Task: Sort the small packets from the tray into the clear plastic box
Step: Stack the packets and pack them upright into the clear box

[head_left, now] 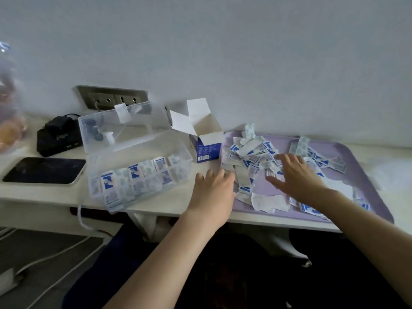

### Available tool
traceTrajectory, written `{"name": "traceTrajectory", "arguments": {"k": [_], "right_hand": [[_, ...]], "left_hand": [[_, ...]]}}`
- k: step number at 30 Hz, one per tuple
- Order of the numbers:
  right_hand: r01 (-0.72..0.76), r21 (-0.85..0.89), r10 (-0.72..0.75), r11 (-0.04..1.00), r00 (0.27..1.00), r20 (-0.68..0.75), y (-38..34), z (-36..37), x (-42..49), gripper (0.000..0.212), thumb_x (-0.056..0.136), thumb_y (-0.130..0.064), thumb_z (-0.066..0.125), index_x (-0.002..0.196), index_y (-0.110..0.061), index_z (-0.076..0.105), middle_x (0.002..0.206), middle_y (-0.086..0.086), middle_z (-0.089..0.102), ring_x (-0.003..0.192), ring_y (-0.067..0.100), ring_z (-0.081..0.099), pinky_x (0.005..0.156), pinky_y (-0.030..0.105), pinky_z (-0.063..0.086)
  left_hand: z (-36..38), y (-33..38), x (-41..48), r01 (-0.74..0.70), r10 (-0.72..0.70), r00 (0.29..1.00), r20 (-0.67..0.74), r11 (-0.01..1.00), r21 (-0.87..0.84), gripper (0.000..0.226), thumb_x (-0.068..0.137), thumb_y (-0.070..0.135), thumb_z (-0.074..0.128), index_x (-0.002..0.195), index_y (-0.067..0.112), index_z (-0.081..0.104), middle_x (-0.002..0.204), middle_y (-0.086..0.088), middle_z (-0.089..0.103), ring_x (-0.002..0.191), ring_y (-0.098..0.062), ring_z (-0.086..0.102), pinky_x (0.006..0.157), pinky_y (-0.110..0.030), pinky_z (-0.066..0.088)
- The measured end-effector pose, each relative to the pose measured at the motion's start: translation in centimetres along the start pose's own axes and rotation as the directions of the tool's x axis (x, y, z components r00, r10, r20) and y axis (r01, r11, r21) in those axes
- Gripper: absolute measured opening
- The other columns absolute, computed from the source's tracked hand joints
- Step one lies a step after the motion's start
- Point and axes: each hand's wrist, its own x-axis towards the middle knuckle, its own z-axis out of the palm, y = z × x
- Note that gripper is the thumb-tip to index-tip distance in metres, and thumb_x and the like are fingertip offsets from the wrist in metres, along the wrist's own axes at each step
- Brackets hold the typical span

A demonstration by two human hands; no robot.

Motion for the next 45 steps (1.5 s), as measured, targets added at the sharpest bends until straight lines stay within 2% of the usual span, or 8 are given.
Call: {"name": "traceTrajectory", "arguments": {"k": [5, 9, 16, 24, 30, 34, 38, 45], "right_hand": [[-0.160, 0.059, 0.148, 0.985, 0.975, 0.168, 3.8, 0.7, 0.1, 0.100, 0.070, -0.075, 0.053, 0.141, -0.011, 0.025, 0.144, 0.012, 0.032, 0.131, 0.032, 0.033, 0.109, 0.044, 0.031], [-0.173, 0.140, 0.148, 0.975, 0.973, 0.174, 4.4, 0.7, 0.1, 0.091, 0.073, -0.066, 0.060, 0.138, -0.011, 0.029, 0.139, 0.013, 0.038, 0.126, 0.032, 0.039, 0.102, 0.045, 0.039], [-0.172, 0.217, 0.155, 0.961, 0.984, 0.091, 5.5, 0.8, 0.9, 0.057, 0.087, -0.030, 0.062, 0.132, -0.010, 0.035, 0.129, 0.016, 0.053, 0.117, 0.032, 0.050, 0.094, 0.039, 0.043], [-0.095, 0.193, 0.068, 0.977, 0.988, 0.141, 5.7, 0.4, 0.6, 0.063, 0.082, -0.039, 0.067, 0.133, -0.012, 0.042, 0.132, 0.008, 0.051, 0.118, 0.027, 0.050, 0.093, 0.034, 0.041], [-0.146, 0.155, 0.146, 0.977, 0.989, 0.007, 5.2, 0.4, 1.1, 0.017, 0.092, -0.013, 0.048, 0.095, -0.003, 0.061, 0.089, 0.013, 0.064, 0.080, 0.031, 0.059, 0.064, 0.034, 0.046], [-0.142, 0.193, 0.144, 0.971, 0.990, 0.005, 5.2, 0.5, 1.3, 0.035, 0.087, 0.004, 0.044, 0.059, -0.016, 0.037, 0.067, 0.009, 0.049, 0.068, 0.030, 0.049, 0.054, 0.032, 0.033], [-0.064, 0.323, 0.110, 0.944, 0.986, -0.125, 4.7, 0.0, 0.8, 0.022, 0.092, -0.002, 0.048, 0.107, -0.009, 0.063, 0.092, 0.017, 0.067, 0.087, 0.036, 0.061, 0.073, 0.040, 0.050], [0.186, 0.459, -0.093, 0.869, 0.971, -0.219, 0.7, -1.4, -0.7, 0.021, 0.096, -0.015, 0.049, 0.115, -0.013, 0.058, 0.100, 0.008, 0.071, 0.089, 0.029, 0.066, 0.076, 0.040, 0.051]], "left_hand": [[2.2, 2.4, 2.0, -0.011, 0.007, 0.994, 0.110, 0.999, 0.034, 0.030, 0.100, 0.032, 0.038, 0.125, 0.017, 0.042, 0.129, -0.006, 0.044, 0.121, -0.027, 0.040, 0.094, -0.038, 0.032], [3.8, 3.7, 3.1, 0.028, -0.045, 0.964, 0.262, 0.997, 0.068, 0.045, 0.099, 0.037, 0.038, 0.139, 0.017, 0.031, 0.141, -0.011, 0.033, 0.130, -0.032, 0.032, 0.103, -0.042, 0.027], [3.9, 5.5, 4.1, -0.004, -0.034, 0.958, 0.285, 0.992, 0.130, 0.049, 0.100, 0.037, 0.036, 0.143, 0.016, 0.026, 0.141, -0.017, 0.030, 0.129, -0.035, 0.032, 0.102, -0.042, 0.031], [4.0, 6.1, 4.3, -0.008, -0.021, 0.961, 0.275, 0.994, 0.106, 0.045, 0.100, 0.034, 0.036, 0.140, 0.015, 0.029, 0.137, -0.017, 0.032, 0.126, -0.034, 0.033, 0.096, -0.038, 0.035], [4.1, 6.0, 4.3, -0.008, -0.015, 0.963, 0.267, 0.996, 0.084, 0.046, 0.100, 0.034, 0.036, 0.141, 0.016, 0.029, 0.138, -0.016, 0.031, 0.127, -0.032, 0.032, 0.097, -0.036, 0.034], [4.0, 5.8, 4.3, -0.014, -0.013, 0.961, 0.278, 0.996, 0.094, 0.046, 0.100, 0.034, 0.035, 0.142, 0.017, 0.028, 0.137, -0.014, 0.033, 0.126, -0.032, 0.034, 0.096, -0.038, 0.035], [3.6, 5.6, 4.3, -0.006, -0.013, 0.969, 0.248, 0.997, 0.078, 0.044, 0.100, 0.035, 0.035, 0.141, 0.020, 0.031, 0.136, -0.011, 0.038, 0.125, -0.030, 0.039, 0.098, -0.039, 0.033], [2.4, 5.6, 4.8, 0.087, -0.107, 0.992, -0.069, 0.966, -0.244, 0.051, 0.097, 0.033, 0.049, 0.139, 0.013, 0.029, 0.130, -0.009, 0.045, 0.120, -0.024, 0.046, 0.093, -0.031, 0.038]]}}
